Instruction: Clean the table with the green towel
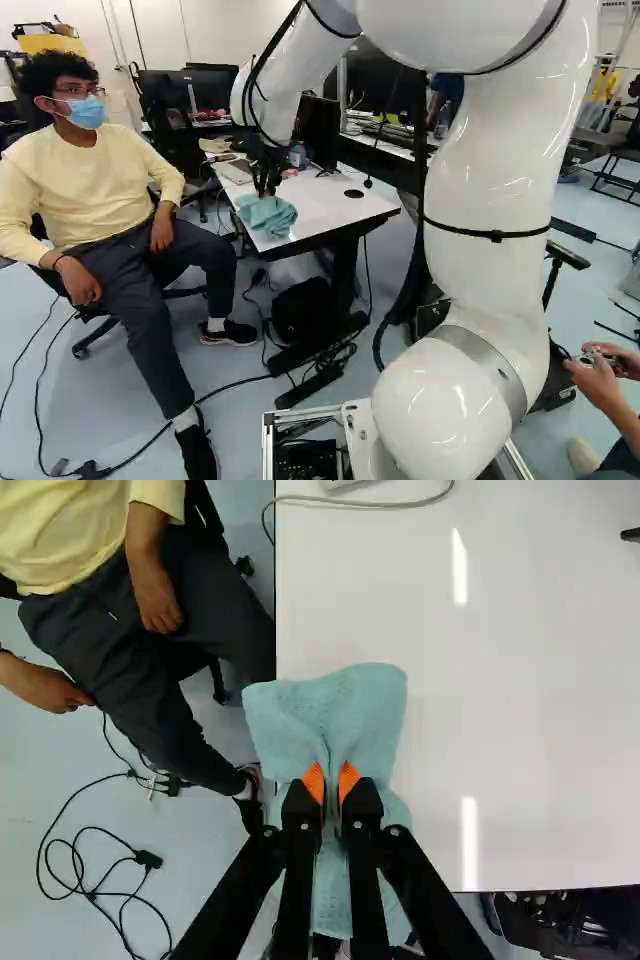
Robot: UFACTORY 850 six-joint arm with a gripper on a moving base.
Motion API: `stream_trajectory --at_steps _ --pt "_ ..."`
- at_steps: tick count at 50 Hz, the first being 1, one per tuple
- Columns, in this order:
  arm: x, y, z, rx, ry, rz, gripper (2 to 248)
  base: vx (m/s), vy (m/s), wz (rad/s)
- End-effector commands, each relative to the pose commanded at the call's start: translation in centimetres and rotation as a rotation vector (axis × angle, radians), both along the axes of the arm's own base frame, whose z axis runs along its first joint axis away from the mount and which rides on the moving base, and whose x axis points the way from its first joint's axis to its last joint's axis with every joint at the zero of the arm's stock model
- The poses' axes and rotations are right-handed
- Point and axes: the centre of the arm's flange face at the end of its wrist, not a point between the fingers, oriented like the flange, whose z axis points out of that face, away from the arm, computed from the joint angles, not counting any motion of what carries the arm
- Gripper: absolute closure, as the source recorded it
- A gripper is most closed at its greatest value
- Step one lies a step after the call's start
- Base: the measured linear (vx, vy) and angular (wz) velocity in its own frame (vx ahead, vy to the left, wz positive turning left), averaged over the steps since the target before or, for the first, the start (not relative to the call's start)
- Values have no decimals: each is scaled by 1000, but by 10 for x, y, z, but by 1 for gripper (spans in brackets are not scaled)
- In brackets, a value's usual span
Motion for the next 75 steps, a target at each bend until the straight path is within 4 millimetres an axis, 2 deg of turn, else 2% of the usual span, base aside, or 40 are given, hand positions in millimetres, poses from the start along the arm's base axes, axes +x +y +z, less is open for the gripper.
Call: stream_trajectory --at_steps 48,75 --pt "8 -13 59 -1 16 -19 211 0 0 0" --pt "-10 -21 92 -11 51 -14 211 0 0 0"
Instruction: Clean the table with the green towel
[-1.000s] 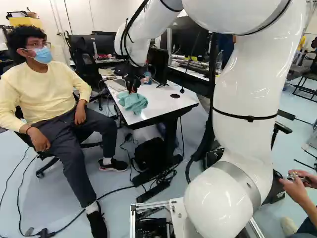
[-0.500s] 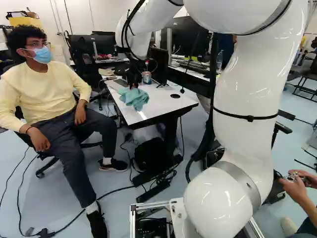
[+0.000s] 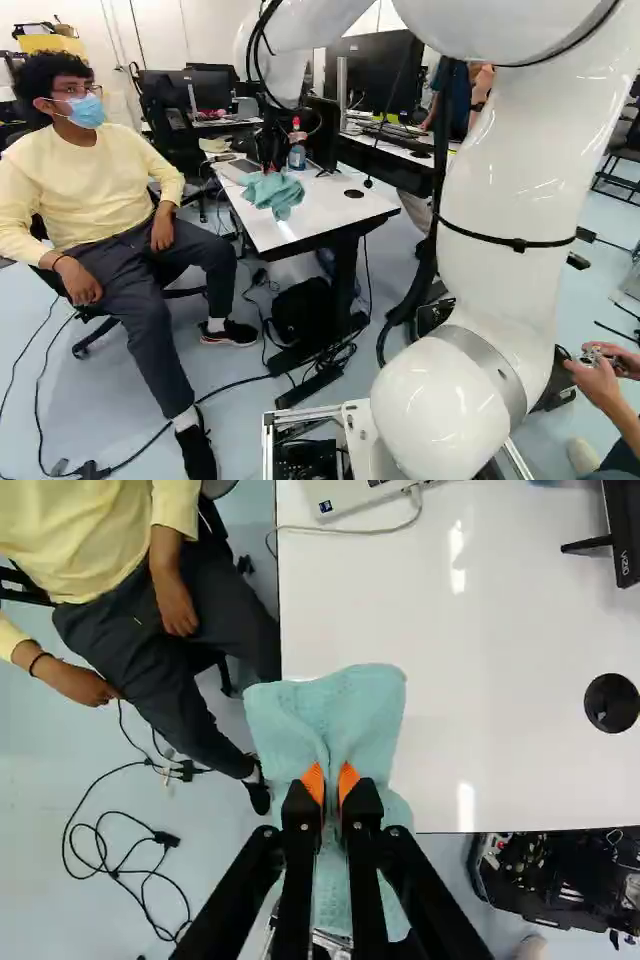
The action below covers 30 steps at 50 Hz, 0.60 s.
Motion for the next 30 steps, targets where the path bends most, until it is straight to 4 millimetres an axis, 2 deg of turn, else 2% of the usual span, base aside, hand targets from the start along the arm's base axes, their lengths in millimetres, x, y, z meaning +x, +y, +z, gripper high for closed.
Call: stream_trajectory --at_steps 9,30 --pt "-5 -2 7 -4 13 2 211 0 0 0" --pt "-6 -8 8 -5 16 -7 211 0 0 0"
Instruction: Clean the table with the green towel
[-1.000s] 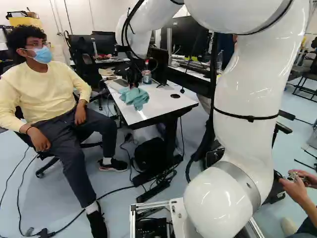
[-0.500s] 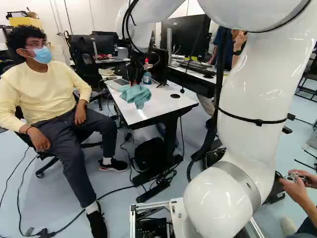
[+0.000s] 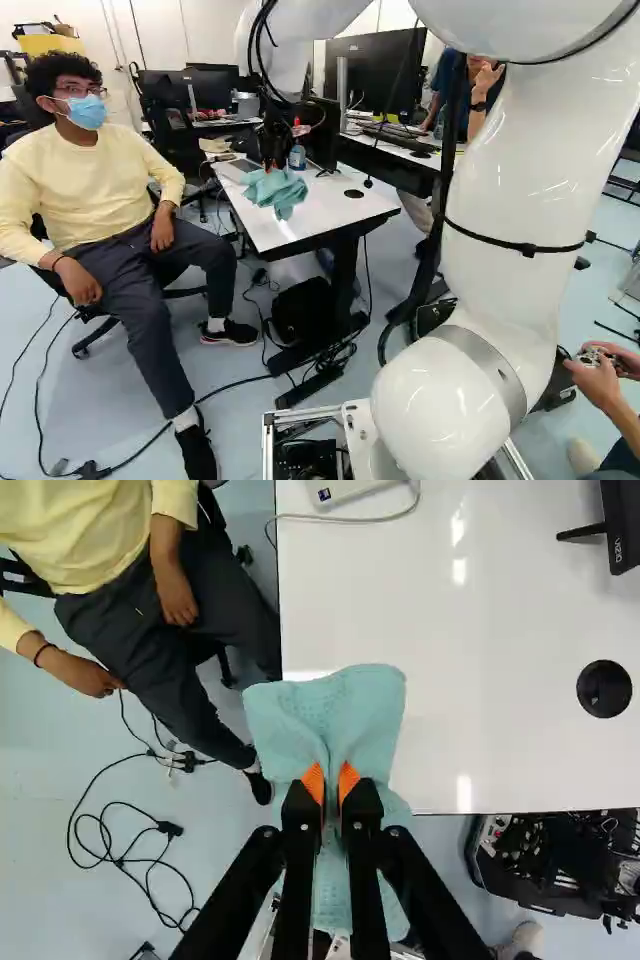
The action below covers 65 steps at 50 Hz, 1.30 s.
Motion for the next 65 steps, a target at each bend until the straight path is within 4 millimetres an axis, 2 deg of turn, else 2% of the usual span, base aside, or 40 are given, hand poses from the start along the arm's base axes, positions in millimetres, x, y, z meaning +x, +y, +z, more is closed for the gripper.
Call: stream_trajectory --at_steps 16,41,65 --pt "-1 -17 0 -1 2 -29 211 0 0 0" --pt "2 -63 0 -2 5 -113 211 0 0 0" --pt "27 -106 0 0 1 -201 211 0 0 0"
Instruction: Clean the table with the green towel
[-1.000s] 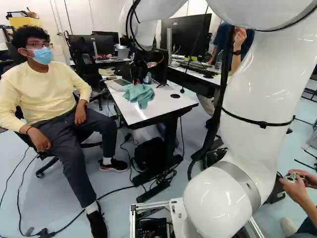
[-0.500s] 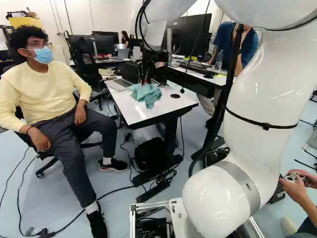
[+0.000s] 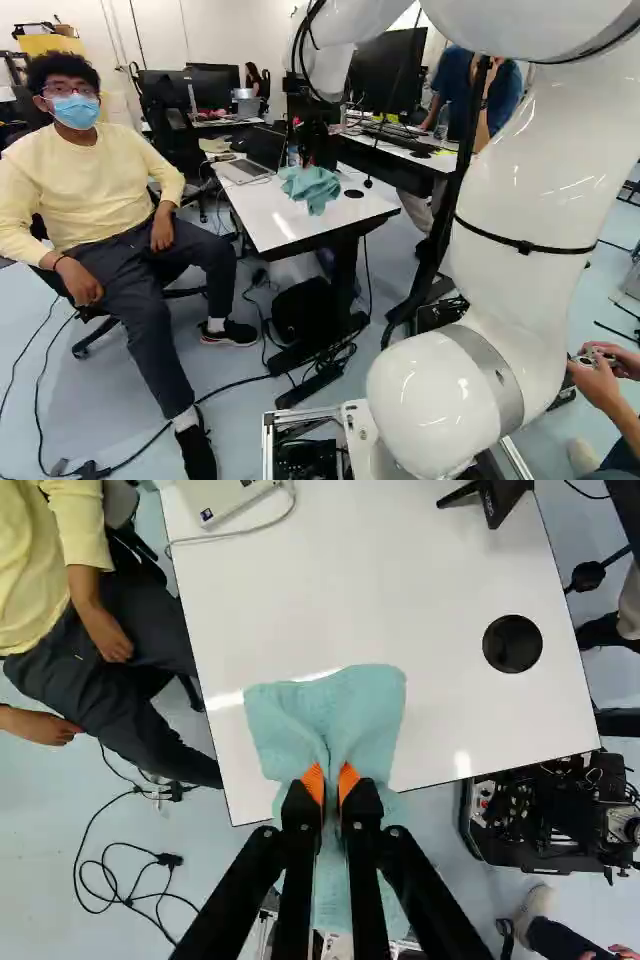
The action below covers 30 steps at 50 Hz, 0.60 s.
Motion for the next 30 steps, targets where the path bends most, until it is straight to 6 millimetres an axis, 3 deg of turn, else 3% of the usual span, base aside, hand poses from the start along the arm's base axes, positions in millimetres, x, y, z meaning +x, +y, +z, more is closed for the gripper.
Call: stream_trajectory --at_steps 30 --pt "43 -50 -1 2 -13 -97 211 0 0 0"
